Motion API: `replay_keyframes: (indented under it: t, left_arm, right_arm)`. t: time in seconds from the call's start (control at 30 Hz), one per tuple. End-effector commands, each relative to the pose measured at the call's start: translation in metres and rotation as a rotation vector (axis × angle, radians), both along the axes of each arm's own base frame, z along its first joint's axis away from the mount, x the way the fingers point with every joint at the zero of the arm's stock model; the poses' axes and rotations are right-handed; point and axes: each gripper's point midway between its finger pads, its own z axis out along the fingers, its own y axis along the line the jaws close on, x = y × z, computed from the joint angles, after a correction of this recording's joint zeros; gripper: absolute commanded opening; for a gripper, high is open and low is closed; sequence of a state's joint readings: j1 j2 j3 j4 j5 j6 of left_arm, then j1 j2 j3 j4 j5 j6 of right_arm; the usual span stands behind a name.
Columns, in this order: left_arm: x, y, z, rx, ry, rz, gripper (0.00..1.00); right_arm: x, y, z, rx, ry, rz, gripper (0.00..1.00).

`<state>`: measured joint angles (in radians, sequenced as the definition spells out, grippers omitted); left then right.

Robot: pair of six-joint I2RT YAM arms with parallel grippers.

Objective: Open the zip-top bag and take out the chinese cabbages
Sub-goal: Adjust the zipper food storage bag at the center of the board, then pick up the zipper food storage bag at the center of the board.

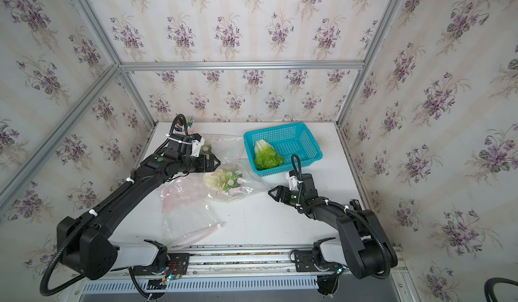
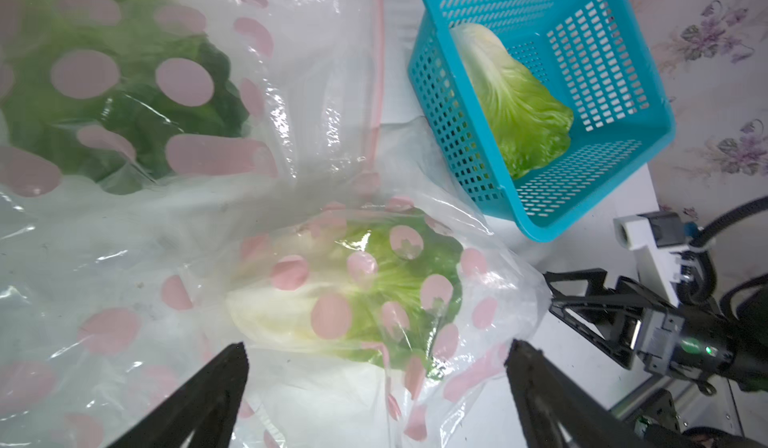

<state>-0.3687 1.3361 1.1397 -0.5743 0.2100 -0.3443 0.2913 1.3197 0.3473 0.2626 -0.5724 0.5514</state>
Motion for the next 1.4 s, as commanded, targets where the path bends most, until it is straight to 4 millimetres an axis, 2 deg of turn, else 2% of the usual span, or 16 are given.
replay_keyframes:
  t: [0.0,0.17,0.37,0.43,0.5,0.67,0.7,0.8,0.83,0.87,1.0,1.1,1.23,1.33,1.37]
  left_arm:
    - [-0.016,-0.009,0.000,-0.008,0.013,-0.035,0.99]
    - [-0.033,-0.018,-0.003,-0.003,0.016,-0.057,0.99]
    - [-0.052,-0.028,-0.007,-0.007,0.041,-0.078,0.99]
    - [-0.057,-0.031,-0.009,-0.005,0.046,-0.070,0.99]
    - [-0.062,-0.037,-0.012,-0.004,0.060,-0.060,0.99]
    - [-0.079,-0.067,-0.014,0.007,0.072,-0.096,0.99]
    - [-0.083,-0.075,-0.013,0.010,0.073,-0.110,0.99]
    - [-0.087,-0.088,-0.016,0.013,0.088,-0.078,0.99]
    - [-0.088,-0.089,-0.019,0.009,0.095,-0.050,0.99]
    - [-0.088,-0.091,-0.021,0.001,0.100,-0.034,0.99]
    - [-0.086,-0.101,-0.038,-0.054,0.136,0.033,0.99]
    - [-0.086,-0.118,-0.047,-0.123,0.163,0.069,0.99]
    - [-0.088,-0.144,-0.056,-0.247,0.192,0.154,0.99]
    - [-0.091,-0.157,-0.058,-0.363,0.206,0.236,0.99]
    - [-0.092,-0.160,-0.071,-0.376,0.223,0.277,0.99]
  right_arm:
    - [0.009,0.019,0.014,0.063,-0.050,0.020,0.67]
    - [0.008,0.046,0.017,0.091,-0.057,0.064,0.32]
    - [0.003,0.068,0.020,0.070,-0.073,0.100,0.03]
    - [0.003,0.069,0.021,0.055,-0.082,0.094,0.00]
    - [-0.008,0.085,0.025,0.056,-0.092,0.142,0.00]
    - [-0.016,0.105,0.028,0.021,-0.103,0.196,0.00]
    - [-0.018,0.106,0.030,0.023,-0.105,0.204,0.04]
    - [-0.021,0.096,0.034,-0.025,-0.122,0.195,0.54]
    - [-0.023,0.087,0.034,-0.070,-0.130,0.182,0.63]
    - [-0.023,0.077,0.034,-0.119,-0.142,0.167,0.67]
    - [-0.027,0.019,0.037,-0.351,-0.158,0.055,0.76]
    - [-0.029,-0.021,0.040,-0.411,-0.132,-0.046,0.78]
    - [-0.018,-0.036,0.060,-0.321,-0.146,-0.145,0.80]
    - [-0.013,-0.035,0.066,-0.302,-0.152,-0.157,0.80]
    - [-0.011,-0.033,0.068,-0.295,-0.156,-0.155,0.79]
